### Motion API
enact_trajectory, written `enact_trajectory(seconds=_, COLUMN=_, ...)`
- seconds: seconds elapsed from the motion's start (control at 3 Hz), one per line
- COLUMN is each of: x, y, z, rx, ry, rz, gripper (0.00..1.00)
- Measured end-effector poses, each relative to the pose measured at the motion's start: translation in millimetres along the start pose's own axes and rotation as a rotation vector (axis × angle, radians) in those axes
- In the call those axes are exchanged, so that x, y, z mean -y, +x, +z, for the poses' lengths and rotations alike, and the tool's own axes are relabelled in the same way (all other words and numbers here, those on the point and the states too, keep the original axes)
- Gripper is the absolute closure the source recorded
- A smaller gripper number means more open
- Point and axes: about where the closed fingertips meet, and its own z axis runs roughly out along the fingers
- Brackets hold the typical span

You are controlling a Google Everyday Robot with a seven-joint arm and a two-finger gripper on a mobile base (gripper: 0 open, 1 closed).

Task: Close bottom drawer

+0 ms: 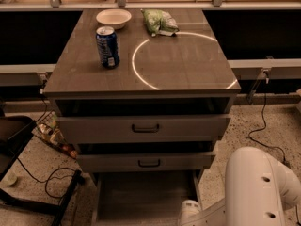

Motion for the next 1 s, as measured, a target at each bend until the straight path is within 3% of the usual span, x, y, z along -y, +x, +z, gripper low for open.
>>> enact_trajectory(seconds=0.33, x=14, y=-3, z=4, rx=-0.005, ry=0.02, rz=-0.011, gripper=1.0)
enact_trajectory(seconds=0.67, x=14, y=-3, z=4, rx=-0.005, ry=0.02, rz=-0.012, gripper=1.0)
enact_trajectory(seconds=1.0, x=55, y=-19, z=-16, rx=-0.021, ry=0.087, rz=-0.051, gripper=1.0)
